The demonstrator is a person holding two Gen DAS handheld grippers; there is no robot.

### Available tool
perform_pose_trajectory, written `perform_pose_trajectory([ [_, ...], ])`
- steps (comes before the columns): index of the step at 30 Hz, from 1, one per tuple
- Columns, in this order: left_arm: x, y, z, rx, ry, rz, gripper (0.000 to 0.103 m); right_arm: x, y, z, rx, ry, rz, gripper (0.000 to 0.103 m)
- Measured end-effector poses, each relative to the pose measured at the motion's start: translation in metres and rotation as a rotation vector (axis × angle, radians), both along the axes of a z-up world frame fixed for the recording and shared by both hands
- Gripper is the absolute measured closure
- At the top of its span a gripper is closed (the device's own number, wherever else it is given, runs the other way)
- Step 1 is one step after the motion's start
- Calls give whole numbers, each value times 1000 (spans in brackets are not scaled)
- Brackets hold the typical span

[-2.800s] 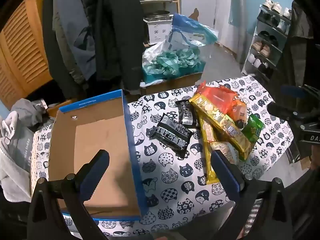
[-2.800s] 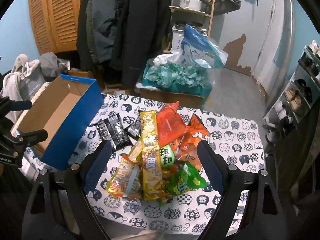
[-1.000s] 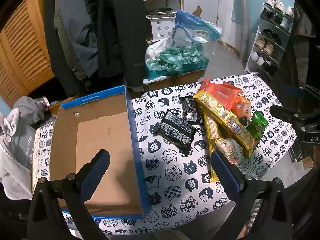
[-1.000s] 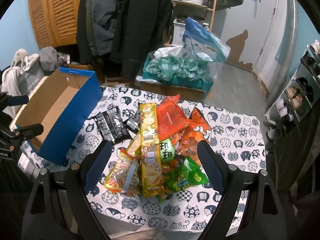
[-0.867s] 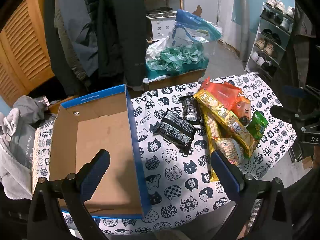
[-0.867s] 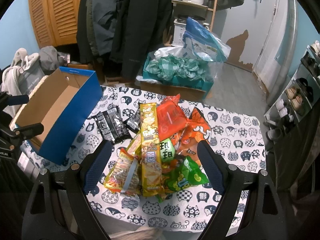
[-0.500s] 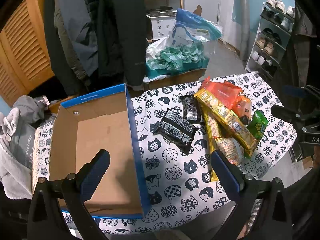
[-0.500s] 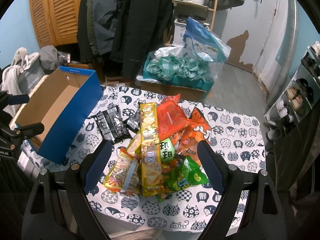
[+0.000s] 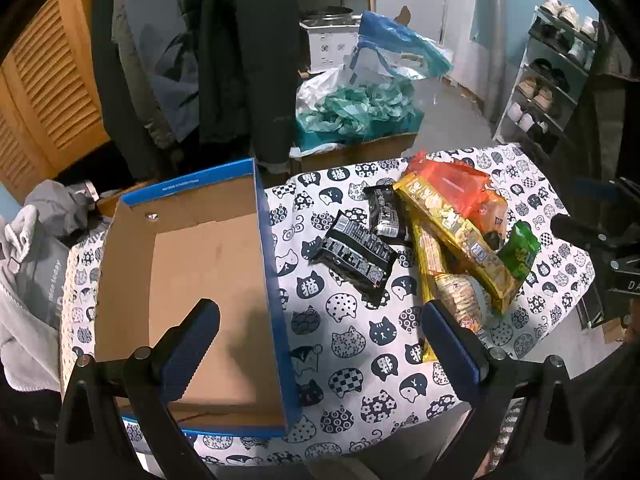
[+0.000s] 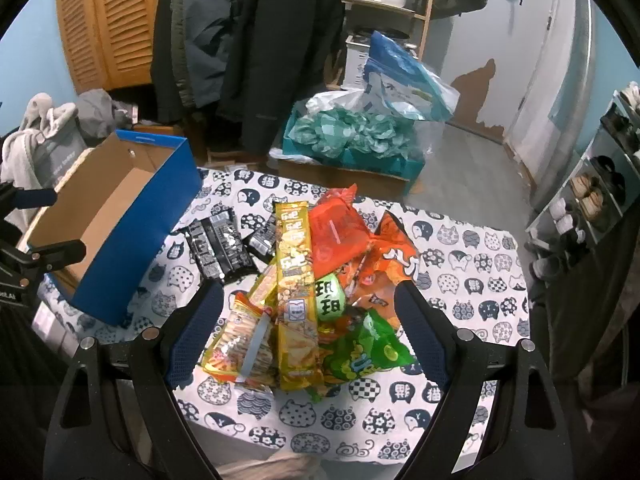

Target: Organize snacks

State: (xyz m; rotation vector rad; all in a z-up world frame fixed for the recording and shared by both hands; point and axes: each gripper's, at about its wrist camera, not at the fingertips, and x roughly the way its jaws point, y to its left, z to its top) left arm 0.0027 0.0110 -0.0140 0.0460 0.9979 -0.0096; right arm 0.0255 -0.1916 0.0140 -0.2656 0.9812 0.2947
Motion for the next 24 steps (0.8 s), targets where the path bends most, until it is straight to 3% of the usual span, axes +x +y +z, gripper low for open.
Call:
perform_pose_trajectory([
  [14, 9, 1, -5, 20, 10, 23, 1, 3, -15, -3, -19, 4, -34, 17],
  [24, 30, 0, -30, -28, 96, 61, 1, 16, -45, -22, -40, 56, -129, 17],
])
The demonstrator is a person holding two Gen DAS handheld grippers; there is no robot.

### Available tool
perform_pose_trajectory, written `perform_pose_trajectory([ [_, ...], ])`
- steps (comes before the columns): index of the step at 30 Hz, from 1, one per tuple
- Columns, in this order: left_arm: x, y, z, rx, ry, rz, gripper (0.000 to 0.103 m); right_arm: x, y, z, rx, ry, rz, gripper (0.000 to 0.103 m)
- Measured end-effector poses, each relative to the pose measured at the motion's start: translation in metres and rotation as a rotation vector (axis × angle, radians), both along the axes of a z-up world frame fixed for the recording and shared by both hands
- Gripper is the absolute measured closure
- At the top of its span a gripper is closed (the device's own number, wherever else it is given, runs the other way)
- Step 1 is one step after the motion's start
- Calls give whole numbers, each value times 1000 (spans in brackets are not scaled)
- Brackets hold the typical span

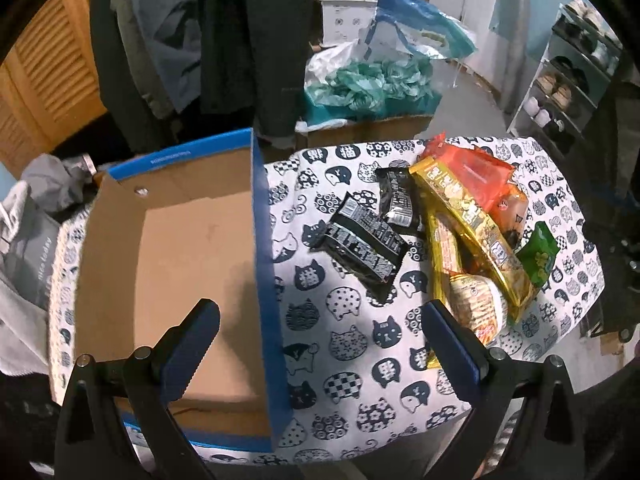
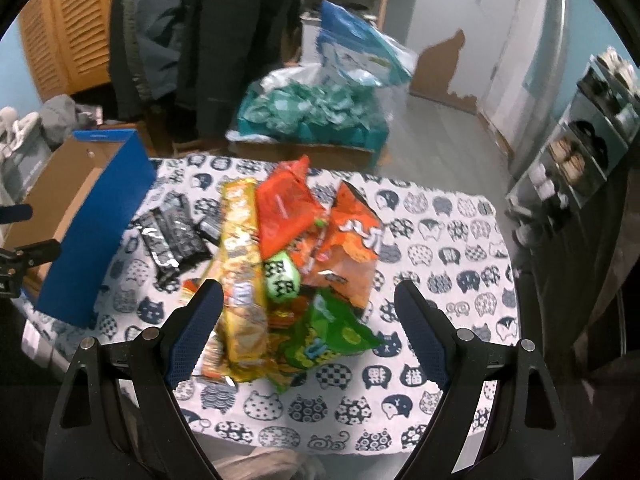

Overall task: Organize snacks
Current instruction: 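Grasp the black snack packet with the left tool while the right tool grasps the green chip bag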

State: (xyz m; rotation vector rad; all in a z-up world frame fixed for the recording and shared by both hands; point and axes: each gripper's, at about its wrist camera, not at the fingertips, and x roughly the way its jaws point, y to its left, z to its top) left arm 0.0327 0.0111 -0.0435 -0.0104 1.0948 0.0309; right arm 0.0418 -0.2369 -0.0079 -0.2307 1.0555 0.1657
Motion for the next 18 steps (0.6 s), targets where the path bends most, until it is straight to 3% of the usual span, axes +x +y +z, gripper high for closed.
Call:
perform_pose_trajectory([
  [18, 48, -30, -32, -32, 133, 9, 1, 35, -40, -69, 32, 212, -129, 17],
])
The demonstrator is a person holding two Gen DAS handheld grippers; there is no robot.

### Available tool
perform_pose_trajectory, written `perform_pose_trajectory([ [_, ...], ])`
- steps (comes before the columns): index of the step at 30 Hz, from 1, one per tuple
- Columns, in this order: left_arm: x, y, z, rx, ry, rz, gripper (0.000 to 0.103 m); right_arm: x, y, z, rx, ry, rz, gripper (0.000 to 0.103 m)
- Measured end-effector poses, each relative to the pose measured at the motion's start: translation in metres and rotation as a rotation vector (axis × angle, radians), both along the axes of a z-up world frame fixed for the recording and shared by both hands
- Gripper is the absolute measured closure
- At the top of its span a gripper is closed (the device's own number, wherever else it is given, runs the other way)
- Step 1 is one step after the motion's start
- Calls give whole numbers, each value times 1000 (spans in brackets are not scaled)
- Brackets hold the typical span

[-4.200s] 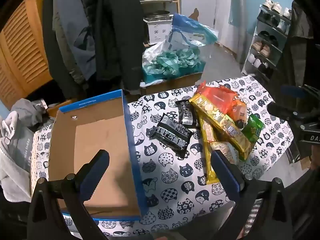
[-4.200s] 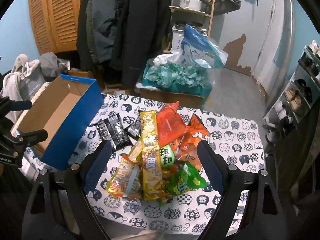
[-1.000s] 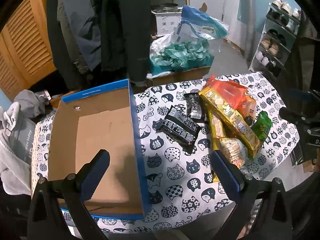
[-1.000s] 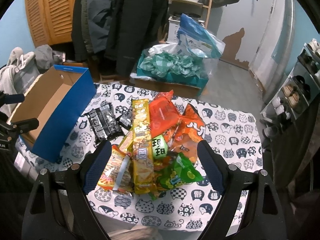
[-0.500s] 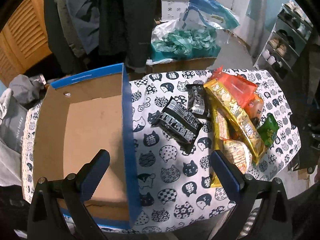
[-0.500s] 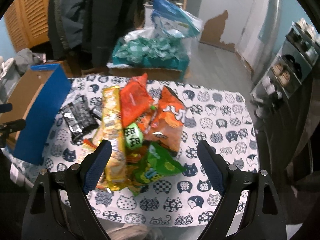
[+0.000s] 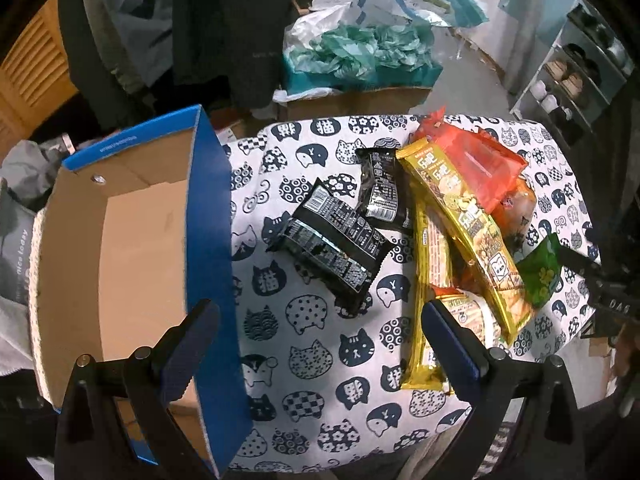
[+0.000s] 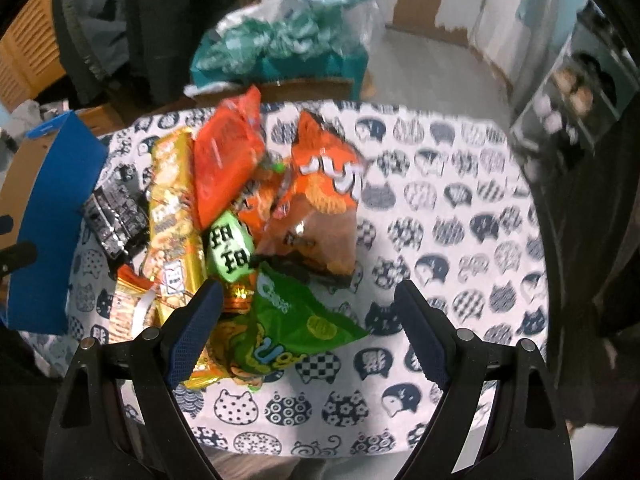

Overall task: Organize snacks
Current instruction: 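Grasp the black snack packet with the left tool while the right tool grasps the green chip bag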

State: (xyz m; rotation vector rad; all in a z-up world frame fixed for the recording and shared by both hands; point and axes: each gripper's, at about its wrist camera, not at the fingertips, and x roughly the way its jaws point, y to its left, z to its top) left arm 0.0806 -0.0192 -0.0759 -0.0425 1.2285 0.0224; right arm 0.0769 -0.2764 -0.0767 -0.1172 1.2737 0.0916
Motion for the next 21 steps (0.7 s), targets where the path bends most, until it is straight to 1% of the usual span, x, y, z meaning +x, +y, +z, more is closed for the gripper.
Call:
perform_pose_trajectory([
  [2, 4, -1, -6, -13, 16, 10, 1, -3, -5, -5, -12, 23, -39, 17],
  [6, 11, 0, -20, -32, 48, 41, 1, -11, -16, -14, 51, 74, -112, 17],
  [11, 25, 4, -41, -73, 110, 116, 1, -9, -13, -33, 97, 140, -137, 17],
  [15, 36, 1, -50, -67, 127, 141, 1, -4, -10, -45, 119, 160, -150, 17],
  [16, 40, 0, -53, -68, 135, 142, 1, -2, -9, -48, 116, 156, -148, 18],
  [17, 43, -2, -55, -65, 143, 144, 1, 1, -9, -51, 109, 153, -146, 22],
  [19, 49, -3, -58, -60, 148, 148, 1, 5, -10, -57, 104, 152, -136, 23],
  [21, 54, -3, -62, -49, 155, 158, 1, 8, -10, -62, 95, 152, -122, 28],
])
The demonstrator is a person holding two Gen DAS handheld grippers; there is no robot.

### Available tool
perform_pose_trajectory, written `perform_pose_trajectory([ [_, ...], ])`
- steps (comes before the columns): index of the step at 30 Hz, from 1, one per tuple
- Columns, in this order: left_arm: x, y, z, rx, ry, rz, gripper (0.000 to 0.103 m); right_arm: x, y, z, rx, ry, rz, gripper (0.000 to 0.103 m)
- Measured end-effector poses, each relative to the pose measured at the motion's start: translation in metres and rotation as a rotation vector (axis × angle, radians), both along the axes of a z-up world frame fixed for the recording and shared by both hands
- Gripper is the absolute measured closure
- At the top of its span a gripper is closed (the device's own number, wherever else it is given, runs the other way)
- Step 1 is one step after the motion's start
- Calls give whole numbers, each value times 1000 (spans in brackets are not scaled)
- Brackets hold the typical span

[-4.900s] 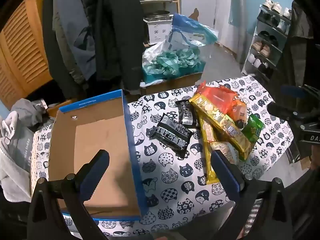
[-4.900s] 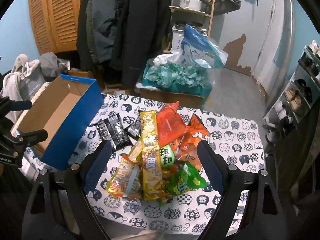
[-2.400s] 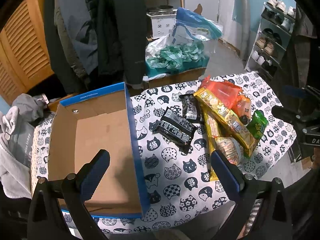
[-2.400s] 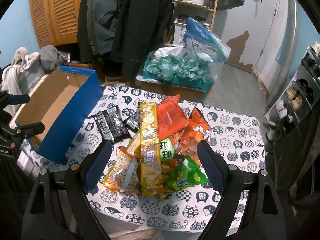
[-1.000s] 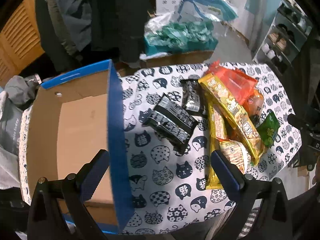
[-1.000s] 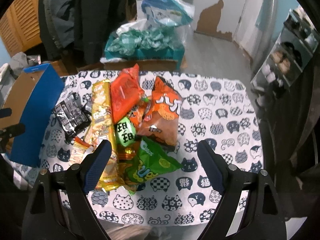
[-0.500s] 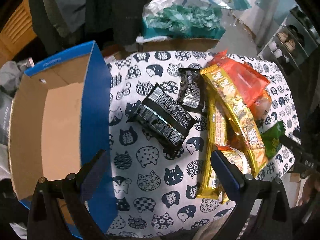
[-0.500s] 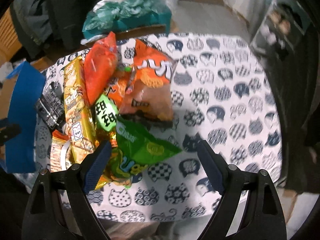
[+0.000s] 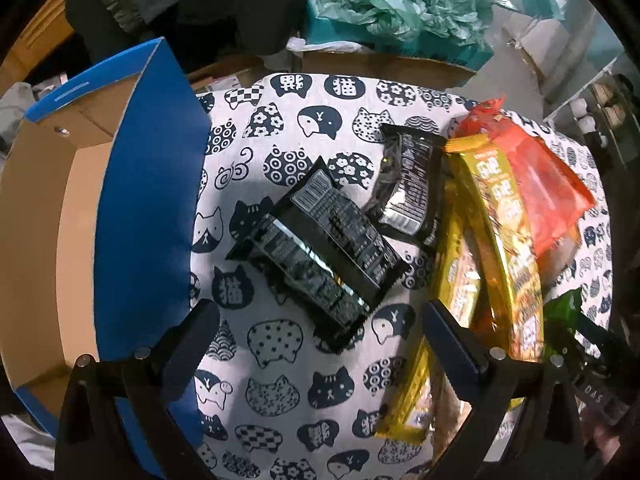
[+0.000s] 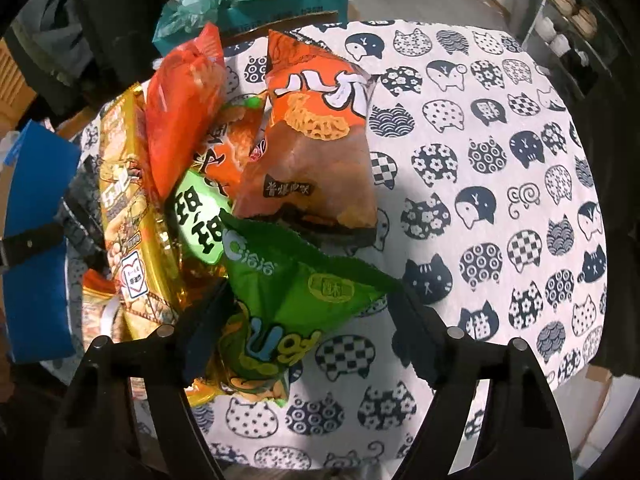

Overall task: Organize snacks
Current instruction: 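Grasp the black snack packet with the left tool while the right tool grasps the green chip bag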

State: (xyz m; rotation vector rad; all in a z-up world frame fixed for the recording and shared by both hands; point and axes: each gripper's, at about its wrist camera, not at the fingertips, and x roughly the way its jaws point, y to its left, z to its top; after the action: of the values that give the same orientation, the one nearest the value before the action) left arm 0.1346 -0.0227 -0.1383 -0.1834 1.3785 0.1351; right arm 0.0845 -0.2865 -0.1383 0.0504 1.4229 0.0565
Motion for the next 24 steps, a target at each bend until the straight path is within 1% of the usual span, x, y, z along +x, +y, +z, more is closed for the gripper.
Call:
perform_pose_trajectory([
  [1, 3, 1, -2, -2, 2, 9, 1, 1, 1, -1, -9, -3, 12, 33],
  [2, 5, 2, -3, -6, 2, 17, 1, 1, 1, 0, -27, -9, 30, 34],
  [4, 10, 2, -7, -11, 1, 34, 1, 2, 2, 1, -48, -17, 49, 35],
  [9, 25, 4, -24, -11, 29, 74, 1, 0, -3, 11, -176, -60, 98, 35],
  [13, 34, 7, -36, 13, 48, 90, 1, 5, -16, 12, -244, -61, 116, 35],
  [15, 39, 9, -43, 18, 55, 97, 1, 4, -26, 12, -242, -53, 98, 35],
  [19, 45, 12, -53, 9, 72, 110, 1, 7, -35, 4, -178, -42, 58, 31],
  [22, 47, 8, -59, -4, 92, 90, 1, 11, -37, -7, -118, -22, 0, 31],
  [24, 51, 4, -62, 6, 90, 64, 1, 12, -40, -16, -53, 9, -35, 31],
])
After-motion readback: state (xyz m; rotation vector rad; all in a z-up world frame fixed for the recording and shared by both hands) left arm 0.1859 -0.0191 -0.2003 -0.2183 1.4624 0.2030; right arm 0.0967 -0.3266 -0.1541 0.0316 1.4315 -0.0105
